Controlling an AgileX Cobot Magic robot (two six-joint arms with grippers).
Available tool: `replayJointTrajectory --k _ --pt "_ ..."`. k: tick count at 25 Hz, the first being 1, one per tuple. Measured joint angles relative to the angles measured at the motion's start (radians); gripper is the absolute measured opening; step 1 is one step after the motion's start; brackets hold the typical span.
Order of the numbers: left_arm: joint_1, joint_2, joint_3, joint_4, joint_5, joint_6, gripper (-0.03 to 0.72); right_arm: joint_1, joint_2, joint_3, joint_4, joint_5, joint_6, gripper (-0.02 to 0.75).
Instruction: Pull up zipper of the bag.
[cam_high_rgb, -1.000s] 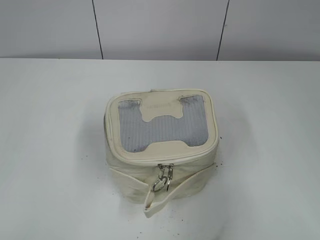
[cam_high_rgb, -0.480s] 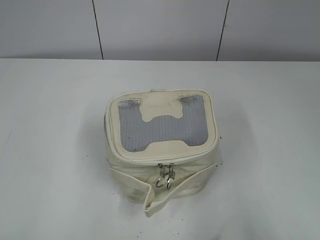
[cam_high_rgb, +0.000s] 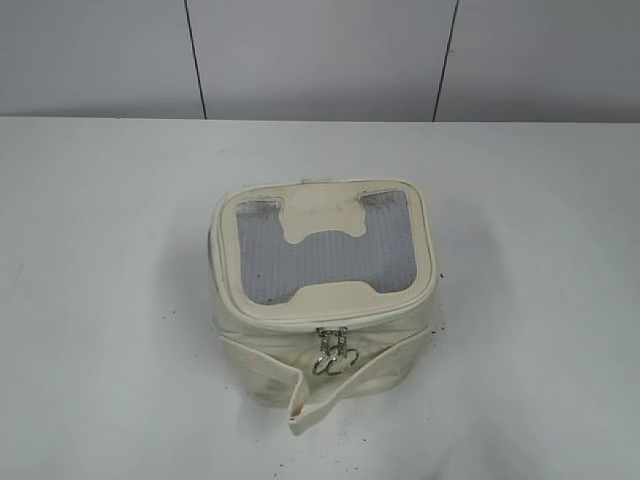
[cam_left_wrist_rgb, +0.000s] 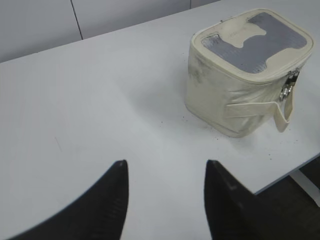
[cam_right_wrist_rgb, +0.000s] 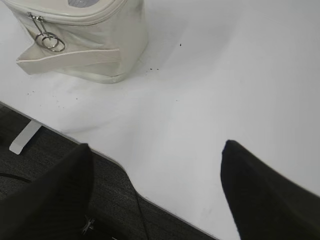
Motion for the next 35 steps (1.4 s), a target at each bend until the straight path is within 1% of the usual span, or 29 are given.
replayJointTrajectory --k 13,16,17,18,20,24,26,28,30,35 --pt "0.0 0.0 0.0 -0.002 -0.002 0.0 0.379 0.0 0.0 0.0 0.0 -0.001 -0.001 0.588" --pt "0.009 0.0 0.0 -0.002 -0.002 0.0 0.377 -0.024 -0.004 0.0 0.001 -0.002 -0.001 0.588" --pt "0.031 0.0 0.0 -0.002 -0.002 0.0 0.375 -0.045 -0.005 0.0 0.001 -0.003 -0.001 0.588" --pt "0.064 0.0 0.0 -0.003 -0.002 0.0 0.372 -0.088 -0.005 0.0 0.001 -0.003 -0.001 0.588" --pt "0.154 0.0 0.0 -0.003 -0.002 0.0 0.37 -0.177 -0.005 0.001 0.001 -0.003 -0.001 0.588" --pt "0.386 -0.001 0.0 -0.003 -0.002 0.0 0.37 -0.348 -0.005 0.001 0.001 -0.003 -0.001 0.588" --pt "0.49 -0.001 0.0 -0.003 -0.002 0.0 0.37 -0.394 -0.005 0.001 0.001 -0.003 -0.001 0.588" --pt "0.554 -0.001 0.0 -0.003 -0.002 0.0 0.37 -0.409 -0.009 0.001 0.001 -0.004 -0.001 0.588" --pt "0.582 -0.001 0.0 -0.003 -0.002 0.0 0.37 -0.41 -0.029 0.001 0.001 -0.004 -0.001 0.587" --pt "0.585 -0.001 0.0 -0.003 -0.003 0.0 0.362 -0.41 -0.107 0.001 0.001 -0.004 -0.001 0.587"
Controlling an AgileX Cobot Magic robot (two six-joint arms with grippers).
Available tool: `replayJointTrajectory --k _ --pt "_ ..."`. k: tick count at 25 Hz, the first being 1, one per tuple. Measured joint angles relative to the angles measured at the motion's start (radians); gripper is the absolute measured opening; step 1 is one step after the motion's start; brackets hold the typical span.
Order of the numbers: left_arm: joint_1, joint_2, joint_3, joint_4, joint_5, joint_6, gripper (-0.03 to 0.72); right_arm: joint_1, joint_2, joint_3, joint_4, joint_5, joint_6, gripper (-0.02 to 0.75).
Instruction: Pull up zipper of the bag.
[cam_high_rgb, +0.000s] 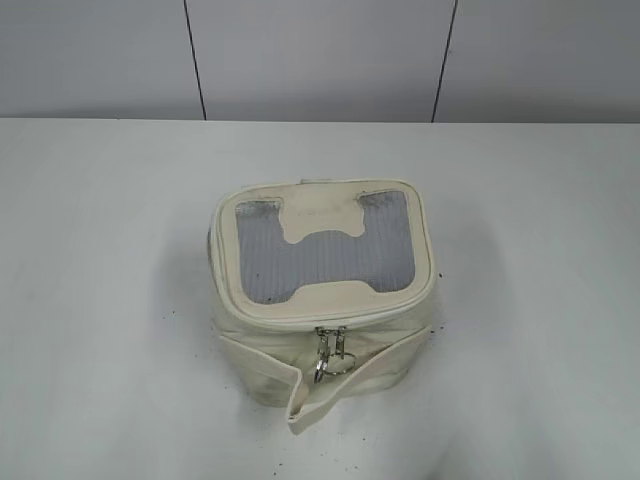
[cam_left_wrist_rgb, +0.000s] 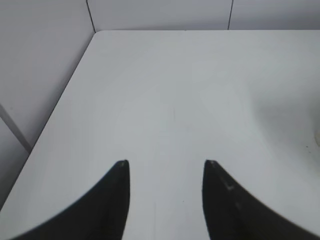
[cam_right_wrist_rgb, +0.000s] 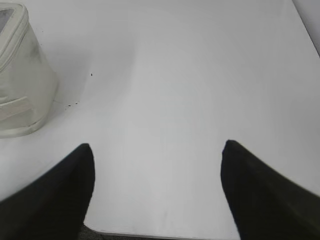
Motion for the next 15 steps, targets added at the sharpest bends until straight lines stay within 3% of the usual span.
replayJointTrajectory --k 15 --pt "-0.043 0.0 0.0 -0.004 0.0 0.0 0.347 0.023 -0.003 0.0 0.0 -0.002 0.0 0.587"
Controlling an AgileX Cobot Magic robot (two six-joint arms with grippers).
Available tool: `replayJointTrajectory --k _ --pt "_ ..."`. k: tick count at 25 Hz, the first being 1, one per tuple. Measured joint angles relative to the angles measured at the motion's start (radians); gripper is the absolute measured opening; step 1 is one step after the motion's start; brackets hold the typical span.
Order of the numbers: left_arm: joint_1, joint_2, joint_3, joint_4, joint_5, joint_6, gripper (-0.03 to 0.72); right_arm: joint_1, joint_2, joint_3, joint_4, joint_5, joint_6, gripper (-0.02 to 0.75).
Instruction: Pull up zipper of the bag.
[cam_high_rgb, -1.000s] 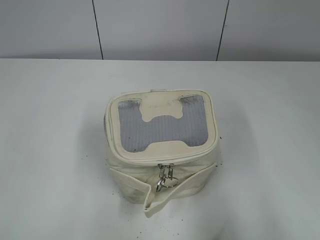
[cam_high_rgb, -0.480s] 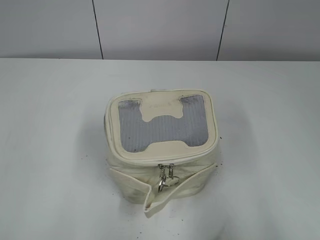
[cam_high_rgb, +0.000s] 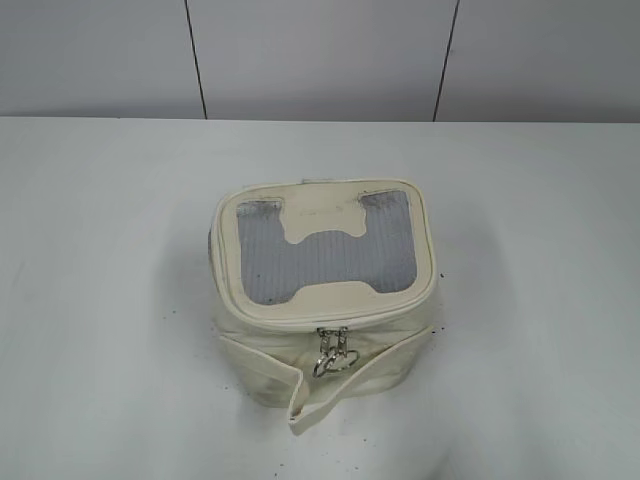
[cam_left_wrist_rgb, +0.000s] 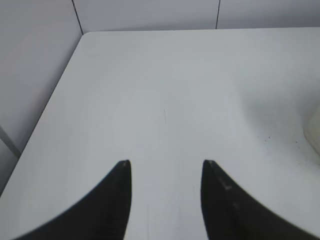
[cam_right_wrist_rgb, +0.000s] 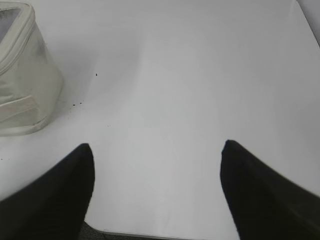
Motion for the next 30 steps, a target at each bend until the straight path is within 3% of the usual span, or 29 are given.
replayJointTrajectory --k 9,30 --pt "0.0 0.0 0.0 0.0 0.0 0.0 0.331 0.08 0.0 0.0 0.001 0.0 0.0 0.587" --pt "0.0 0.0 0.0 0.0 0.0 0.0 0.282 0.058 0.0 0.0 0.003 0.0 0.0 0.587"
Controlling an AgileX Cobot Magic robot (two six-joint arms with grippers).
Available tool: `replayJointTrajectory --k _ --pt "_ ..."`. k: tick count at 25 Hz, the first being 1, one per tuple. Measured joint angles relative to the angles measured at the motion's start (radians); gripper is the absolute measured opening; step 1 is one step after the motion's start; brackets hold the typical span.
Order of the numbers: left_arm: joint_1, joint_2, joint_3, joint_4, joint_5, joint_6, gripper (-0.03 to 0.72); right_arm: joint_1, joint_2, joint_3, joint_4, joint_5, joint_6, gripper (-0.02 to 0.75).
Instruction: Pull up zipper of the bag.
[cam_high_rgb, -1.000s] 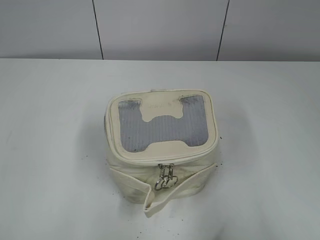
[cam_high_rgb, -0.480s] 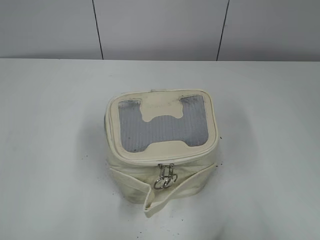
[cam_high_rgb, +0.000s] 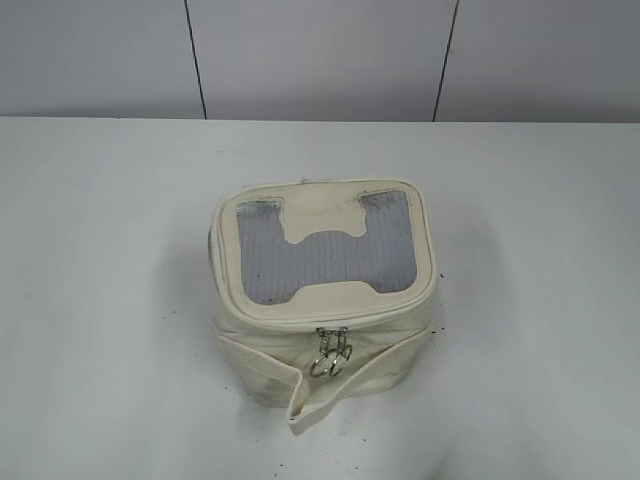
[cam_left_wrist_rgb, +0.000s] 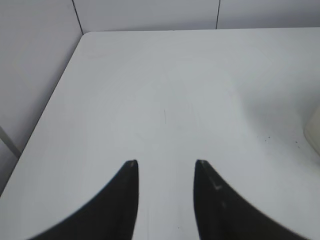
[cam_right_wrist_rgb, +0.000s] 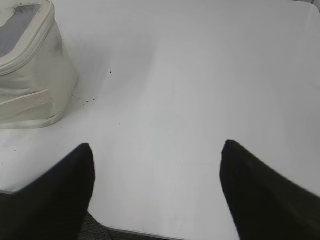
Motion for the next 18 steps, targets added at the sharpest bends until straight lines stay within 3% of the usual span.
replayJointTrajectory --k 18 --pt "0.0 0.0 0.0 0.0 0.0 0.0 0.258 0.0 0.0 0.0 0.0 0.0 0.0 0.587"
